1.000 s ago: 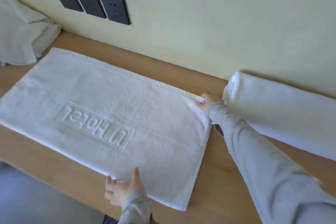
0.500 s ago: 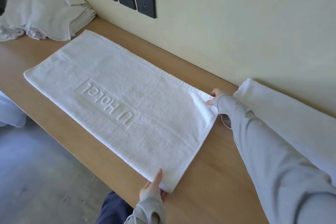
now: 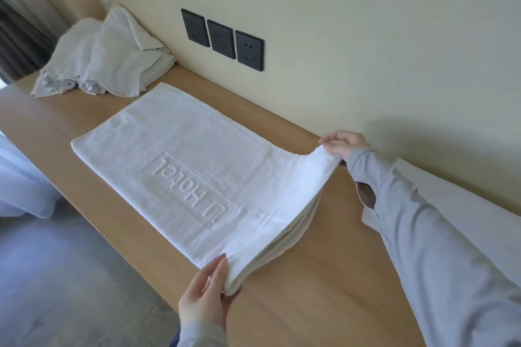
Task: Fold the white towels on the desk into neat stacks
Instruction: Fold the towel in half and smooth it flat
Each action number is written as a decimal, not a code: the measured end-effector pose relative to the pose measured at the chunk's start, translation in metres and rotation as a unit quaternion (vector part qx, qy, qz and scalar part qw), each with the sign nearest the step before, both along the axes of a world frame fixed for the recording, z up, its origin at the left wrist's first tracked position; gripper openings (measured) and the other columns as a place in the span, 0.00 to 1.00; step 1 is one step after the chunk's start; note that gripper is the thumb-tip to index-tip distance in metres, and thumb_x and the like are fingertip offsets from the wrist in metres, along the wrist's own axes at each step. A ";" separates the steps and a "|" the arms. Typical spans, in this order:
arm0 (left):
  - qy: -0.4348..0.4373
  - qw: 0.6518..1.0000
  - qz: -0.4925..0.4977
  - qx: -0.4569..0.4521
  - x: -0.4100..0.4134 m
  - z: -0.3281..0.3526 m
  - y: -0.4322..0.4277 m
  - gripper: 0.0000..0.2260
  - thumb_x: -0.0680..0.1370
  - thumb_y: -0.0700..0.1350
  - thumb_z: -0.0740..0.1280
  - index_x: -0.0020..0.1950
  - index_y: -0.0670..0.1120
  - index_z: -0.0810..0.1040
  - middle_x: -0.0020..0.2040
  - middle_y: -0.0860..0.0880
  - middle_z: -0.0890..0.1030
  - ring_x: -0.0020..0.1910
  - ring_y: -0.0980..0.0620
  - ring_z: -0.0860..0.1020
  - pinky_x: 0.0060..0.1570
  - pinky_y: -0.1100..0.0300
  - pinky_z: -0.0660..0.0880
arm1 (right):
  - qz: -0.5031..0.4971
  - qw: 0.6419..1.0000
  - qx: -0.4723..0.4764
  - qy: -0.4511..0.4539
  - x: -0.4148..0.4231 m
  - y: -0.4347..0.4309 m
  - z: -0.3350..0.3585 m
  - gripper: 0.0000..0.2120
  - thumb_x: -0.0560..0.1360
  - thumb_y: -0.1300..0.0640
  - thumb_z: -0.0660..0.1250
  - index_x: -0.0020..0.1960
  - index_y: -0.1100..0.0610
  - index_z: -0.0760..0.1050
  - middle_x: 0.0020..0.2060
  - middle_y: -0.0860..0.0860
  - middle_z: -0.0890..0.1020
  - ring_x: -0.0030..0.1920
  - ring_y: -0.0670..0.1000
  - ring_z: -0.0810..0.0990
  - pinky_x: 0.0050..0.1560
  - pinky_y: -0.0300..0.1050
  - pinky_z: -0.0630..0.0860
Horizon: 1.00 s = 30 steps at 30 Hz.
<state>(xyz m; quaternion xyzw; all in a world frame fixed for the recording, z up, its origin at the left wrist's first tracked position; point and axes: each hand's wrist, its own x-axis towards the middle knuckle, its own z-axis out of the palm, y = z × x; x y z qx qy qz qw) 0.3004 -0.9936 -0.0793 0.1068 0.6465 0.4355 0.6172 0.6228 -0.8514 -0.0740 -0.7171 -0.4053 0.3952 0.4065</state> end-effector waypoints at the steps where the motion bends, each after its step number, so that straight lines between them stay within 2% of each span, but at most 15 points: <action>1: -0.005 1.000 -0.009 0.024 -0.003 0.005 0.005 0.06 0.70 0.39 0.72 0.47 0.41 0.83 0.45 0.40 0.84 0.41 0.47 0.83 0.29 0.63 0.78 | 0.004 1.000 0.010 0.028 -0.006 0.006 0.007 0.06 0.73 0.64 0.68 0.40 0.55 0.80 0.38 0.47 0.81 0.37 0.42 0.78 0.34 0.29 0.75; 5: 0.013 0.990 -0.060 0.126 -0.024 0.019 0.032 0.17 0.62 0.45 0.75 0.49 0.46 0.82 0.41 0.46 0.85 0.40 0.54 0.84 0.39 0.63 0.78 | -0.025 0.987 0.054 0.147 -0.031 0.036 0.029 0.02 0.72 0.64 0.70 0.42 0.62 0.80 0.36 0.53 0.82 0.38 0.49 0.81 0.37 0.34 0.79; 7: 0.051 0.982 -0.086 0.160 -0.039 0.023 0.047 0.18 0.62 0.36 0.76 0.49 0.48 0.81 0.39 0.48 0.85 0.36 0.57 0.83 0.36 0.67 0.77 | -0.022 0.976 0.076 0.205 -0.043 0.054 0.036 0.02 0.72 0.67 0.68 0.42 0.64 0.79 0.36 0.54 0.82 0.40 0.51 0.81 0.42 0.36 0.80; 9: 0.098 0.974 -0.090 0.184 -0.055 0.024 0.064 0.19 0.64 0.27 0.73 0.46 0.47 0.82 0.33 0.47 0.83 0.30 0.57 0.80 0.31 0.69 0.76 | 0.004 0.974 0.080 0.211 -0.054 0.071 0.042 0.06 0.71 0.73 0.65 0.44 0.65 0.78 0.40 0.55 0.81 0.45 0.52 0.79 0.51 0.40 0.78; 11: 0.136 0.969 -0.077 0.193 -0.073 0.027 0.082 0.13 0.69 0.28 0.71 0.37 0.47 0.83 0.27 0.46 0.79 0.24 0.54 0.75 0.27 0.68 0.75 | 0.022 0.986 0.068 0.152 -0.068 0.089 0.046 0.13 0.69 0.77 0.65 0.50 0.66 0.77 0.46 0.58 0.80 0.50 0.54 0.78 0.59 0.45 0.73; 12: 0.154 0.965 -0.075 0.200 -0.079 0.028 0.090 0.11 0.71 0.32 0.70 0.33 0.46 0.82 0.24 0.46 0.75 0.22 0.53 0.71 0.24 0.68 0.71 | 0.018 0.991 0.067 0.114 -0.073 0.097 0.048 0.13 0.69 0.76 0.66 0.51 0.65 0.78 0.47 0.58 0.80 0.51 0.54 0.78 0.59 0.43 0.73; 14: 0.191 0.955 -0.086 0.210 -0.092 0.028 0.105 0.12 0.74 0.42 0.70 0.30 0.44 0.80 0.24 0.47 0.64 0.23 0.53 0.63 0.26 0.66 0.63 | -0.011 0.996 0.076 0.045 -0.082 0.110 0.052 0.10 0.69 0.70 0.71 0.48 0.61 0.80 0.44 0.56 0.82 0.46 0.52 0.80 0.52 0.36 0.76; 16: 0.212 0.948 -0.094 0.216 -0.110 0.029 0.125 0.16 0.74 0.45 0.70 0.28 0.42 0.74 0.28 0.47 0.58 0.27 0.53 0.59 0.32 0.60 0.56 | -0.042 0.995 0.085 -0.009 -0.095 0.129 0.055 0.04 0.70 0.64 0.71 0.44 0.59 0.80 0.38 0.55 0.83 0.40 0.53 0.83 0.49 0.37 0.78; 18: 0.232 0.942 -0.100 0.220 -0.127 0.029 0.147 0.19 0.74 0.45 0.69 0.27 0.42 0.67 0.30 0.47 0.58 0.28 0.53 0.59 0.33 0.60 0.54 | -0.051 0.992 0.099 -0.063 -0.111 0.149 0.057 0.03 0.71 0.62 0.70 0.43 0.61 0.81 0.32 0.55 0.83 0.33 0.51 0.82 0.46 0.39 0.79; 20: 0.245 0.936 -0.107 0.229 -0.147 0.029 0.173 0.20 0.75 0.43 0.68 0.25 0.43 0.65 0.31 0.46 0.60 0.31 0.53 0.61 0.33 0.61 0.57 | -0.056 0.987 0.112 -0.103 -0.129 0.171 0.060 0.05 0.72 0.61 0.69 0.46 0.62 0.81 0.31 0.55 0.81 0.29 0.48 0.79 0.38 0.33 0.78; 22: 0.243 0.931 -0.127 0.241 -0.170 0.027 0.200 0.21 0.75 0.42 0.67 0.24 0.42 0.65 0.31 0.45 0.60 0.35 0.54 0.66 0.33 0.71 0.62 | -0.060 0.982 0.120 -0.135 -0.148 0.195 0.060 0.07 0.73 0.60 0.69 0.48 0.62 0.81 0.33 0.56 0.80 0.31 0.51 0.77 0.38 0.37 0.78; 24: 0.229 0.930 -0.145 0.249 -0.194 0.025 0.231 0.19 0.75 0.40 0.67 0.23 0.42 0.72 0.32 0.48 0.63 0.34 0.63 0.69 0.32 0.78 0.63 | -0.051 0.975 0.123 -0.178 -0.169 0.224 0.061 0.07 0.73 0.59 0.68 0.47 0.61 0.80 0.34 0.55 0.79 0.35 0.53 0.75 0.42 0.42 0.74; 26: 0.215 0.930 -0.155 0.254 -0.219 0.021 0.264 0.19 0.74 0.38 0.68 0.22 0.47 0.76 0.33 0.51 0.63 0.29 0.64 0.67 0.31 0.77 0.63 | -0.044 0.968 0.122 -0.215 -0.193 0.257 0.059 0.06 0.73 0.57 0.68 0.45 0.61 0.80 0.33 0.54 0.77 0.35 0.52 0.72 0.39 0.39 0.70; 28: 0.199 0.936 -0.157 0.243 -0.244 0.013 0.298 0.18 0.74 0.38 0.68 0.24 0.47 0.79 0.34 0.51 0.64 0.31 0.60 0.67 0.34 0.73 0.63 | -0.042 0.960 0.115 -0.251 -0.221 0.294 0.055 0.06 0.73 0.56 0.68 0.44 0.60 0.80 0.33 0.53 0.73 0.35 0.52 0.70 0.36 0.39 0.67; 30: 0.182 0.947 -0.147 0.220 -0.269 0.003 0.331 0.15 0.74 0.38 0.68 0.28 0.45 0.81 0.35 0.50 0.67 0.36 0.55 0.69 0.39 0.68 0.64 | -0.036 0.958 0.093 -0.270 -0.249 0.333 0.048 0.07 0.73 0.55 0.68 0.43 0.58 0.80 0.36 0.54 0.73 0.37 0.54 0.71 0.41 0.41 0.67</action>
